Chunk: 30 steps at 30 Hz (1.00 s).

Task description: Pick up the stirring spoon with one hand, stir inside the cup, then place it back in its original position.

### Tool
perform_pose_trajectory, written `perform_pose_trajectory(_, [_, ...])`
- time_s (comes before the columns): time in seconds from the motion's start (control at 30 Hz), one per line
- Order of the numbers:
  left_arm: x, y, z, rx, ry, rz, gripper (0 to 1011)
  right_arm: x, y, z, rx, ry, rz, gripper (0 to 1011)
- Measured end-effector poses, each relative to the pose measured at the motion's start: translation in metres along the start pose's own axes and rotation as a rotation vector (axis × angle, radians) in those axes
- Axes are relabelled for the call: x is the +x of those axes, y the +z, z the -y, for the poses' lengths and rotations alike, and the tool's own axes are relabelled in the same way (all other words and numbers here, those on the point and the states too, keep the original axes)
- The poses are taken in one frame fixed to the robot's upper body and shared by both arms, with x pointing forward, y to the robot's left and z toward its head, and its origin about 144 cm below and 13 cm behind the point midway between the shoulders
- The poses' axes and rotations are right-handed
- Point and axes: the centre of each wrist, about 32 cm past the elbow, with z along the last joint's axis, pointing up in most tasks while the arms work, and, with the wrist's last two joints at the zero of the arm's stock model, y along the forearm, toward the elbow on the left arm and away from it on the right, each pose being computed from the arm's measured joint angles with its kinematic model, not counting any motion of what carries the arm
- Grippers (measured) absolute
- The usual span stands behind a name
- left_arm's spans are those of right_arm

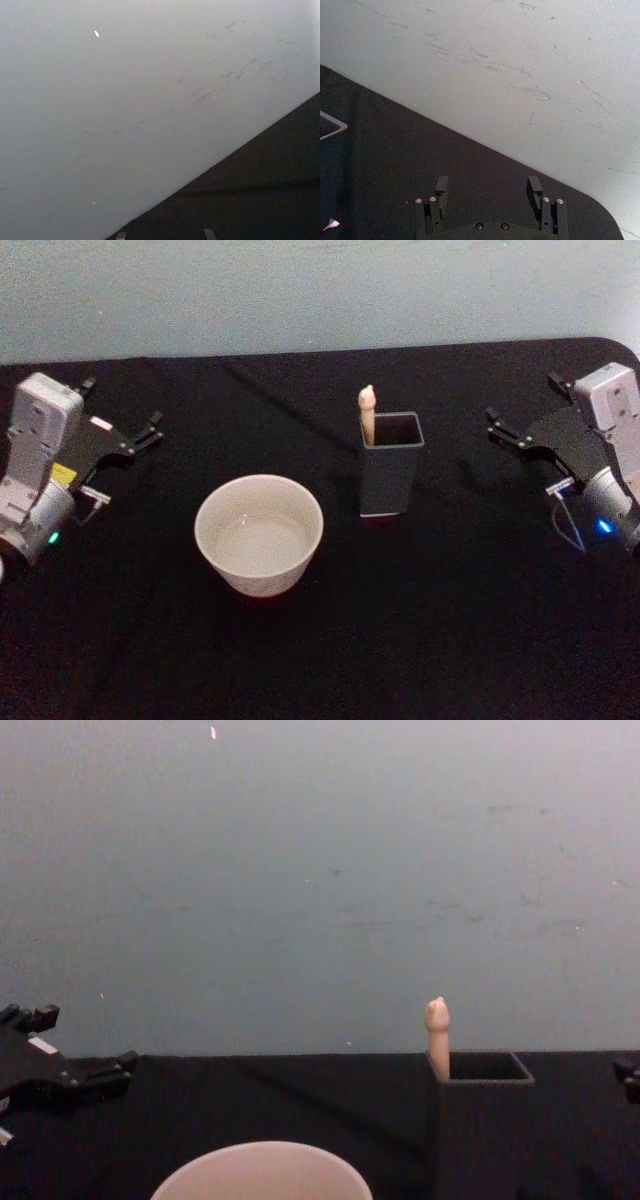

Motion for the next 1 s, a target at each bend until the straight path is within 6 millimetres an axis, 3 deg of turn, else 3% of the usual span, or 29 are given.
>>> perform_pose_trajectory(1.0, [0.0,0.0,0.0,0.0,0.0,0.0,1001,0.0,0.0,0.0,0.0,0.0,0.0,1000])
